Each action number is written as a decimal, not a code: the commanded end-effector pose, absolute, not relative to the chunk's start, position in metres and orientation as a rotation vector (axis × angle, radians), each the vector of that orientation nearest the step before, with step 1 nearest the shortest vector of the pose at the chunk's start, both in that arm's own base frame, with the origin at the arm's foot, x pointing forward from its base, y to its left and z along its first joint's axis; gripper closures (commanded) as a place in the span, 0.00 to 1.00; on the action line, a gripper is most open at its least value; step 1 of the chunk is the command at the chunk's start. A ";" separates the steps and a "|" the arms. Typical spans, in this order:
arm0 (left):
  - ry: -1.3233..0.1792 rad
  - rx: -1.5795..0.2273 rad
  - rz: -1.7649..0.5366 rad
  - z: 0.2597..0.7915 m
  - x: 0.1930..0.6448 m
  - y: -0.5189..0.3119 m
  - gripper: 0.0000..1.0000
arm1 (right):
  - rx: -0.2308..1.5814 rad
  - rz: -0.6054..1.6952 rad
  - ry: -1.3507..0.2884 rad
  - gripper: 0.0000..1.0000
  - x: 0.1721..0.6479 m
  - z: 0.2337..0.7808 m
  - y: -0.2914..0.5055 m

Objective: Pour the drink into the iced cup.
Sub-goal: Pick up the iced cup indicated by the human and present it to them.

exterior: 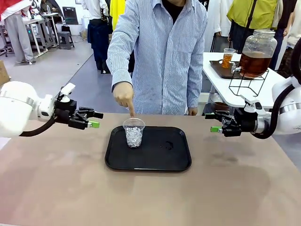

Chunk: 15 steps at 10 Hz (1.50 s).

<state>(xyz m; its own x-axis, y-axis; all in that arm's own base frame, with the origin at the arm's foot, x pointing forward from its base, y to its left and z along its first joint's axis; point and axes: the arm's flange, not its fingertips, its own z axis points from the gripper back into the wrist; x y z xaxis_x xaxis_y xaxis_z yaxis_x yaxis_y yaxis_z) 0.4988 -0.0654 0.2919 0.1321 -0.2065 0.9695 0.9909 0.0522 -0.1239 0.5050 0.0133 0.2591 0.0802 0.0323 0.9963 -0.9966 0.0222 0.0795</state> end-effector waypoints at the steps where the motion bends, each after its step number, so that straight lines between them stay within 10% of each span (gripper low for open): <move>1: -1.016 -1.010 -1.240 0.285 0.503 -0.074 0.00 | 1.206 1.155 -1.135 0.00 0.507 0.262 0.014; 15: -1.023 -1.027 -1.205 0.232 0.531 -0.123 0.00 | 1.206 1.155 -1.135 0.00 0.507 0.262 0.014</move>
<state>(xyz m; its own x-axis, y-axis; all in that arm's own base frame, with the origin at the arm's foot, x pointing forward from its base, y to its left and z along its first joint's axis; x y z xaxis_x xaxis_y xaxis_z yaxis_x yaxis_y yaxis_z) 0.5256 -0.1188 0.2344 0.0705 -0.2488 0.9660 0.9963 0.0658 -0.0558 0.5050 0.0133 0.2591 0.0801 0.0323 0.9963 -0.9966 0.0222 0.0794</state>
